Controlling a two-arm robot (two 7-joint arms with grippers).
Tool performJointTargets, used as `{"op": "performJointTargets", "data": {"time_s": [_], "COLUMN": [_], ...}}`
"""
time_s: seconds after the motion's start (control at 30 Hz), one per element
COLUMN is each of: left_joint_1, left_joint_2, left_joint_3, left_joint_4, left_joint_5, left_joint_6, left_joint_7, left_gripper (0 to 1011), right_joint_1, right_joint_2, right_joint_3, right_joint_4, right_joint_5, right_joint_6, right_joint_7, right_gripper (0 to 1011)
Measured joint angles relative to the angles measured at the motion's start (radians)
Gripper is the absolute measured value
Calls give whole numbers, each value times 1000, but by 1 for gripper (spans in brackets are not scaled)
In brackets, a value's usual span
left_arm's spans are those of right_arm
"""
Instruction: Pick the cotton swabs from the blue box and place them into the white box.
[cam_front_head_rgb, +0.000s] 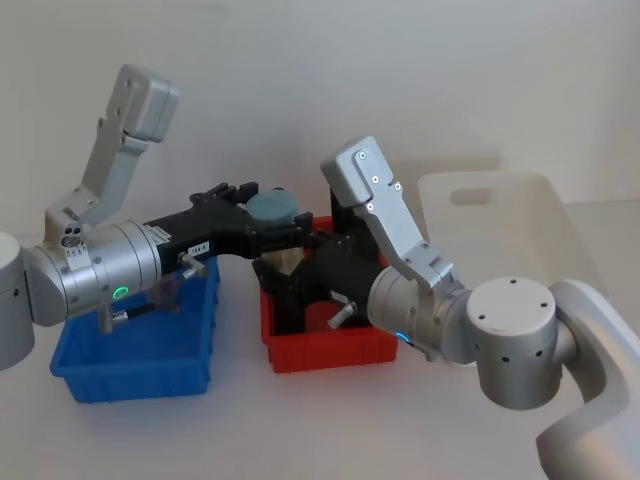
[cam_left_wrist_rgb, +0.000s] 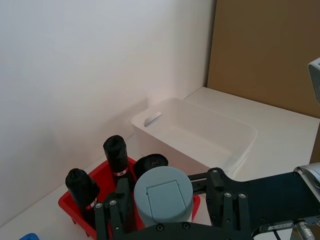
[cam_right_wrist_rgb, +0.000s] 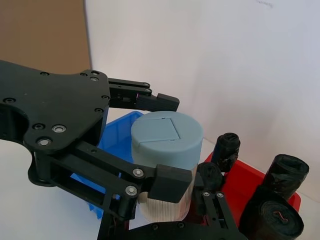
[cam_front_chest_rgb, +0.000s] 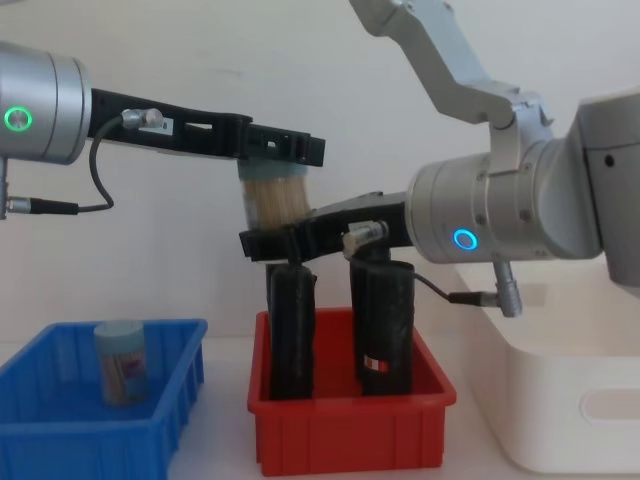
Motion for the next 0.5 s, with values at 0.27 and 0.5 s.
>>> {"op": "performJointTargets", "data": {"time_s": [0.27, 0.5], "left_joint_1": [0, 0], "left_joint_2": [0, 0], "left_joint_3": [0, 0], "left_joint_4": [0, 0], "left_joint_5": [0, 0], "left_joint_6": [0, 0], "left_joint_7": [0, 0], "left_gripper": [1004, 1004], "right_joint_1": [-15, -42], "right_joint_2": [13, 35], "right_joint_3": [5, 20], "right_joint_4": [-24, -62], "right_joint_5": [6, 33], "right_joint_6": [-2, -4], "right_joint_7": [-27, -62], "right_gripper": [637, 637]}}
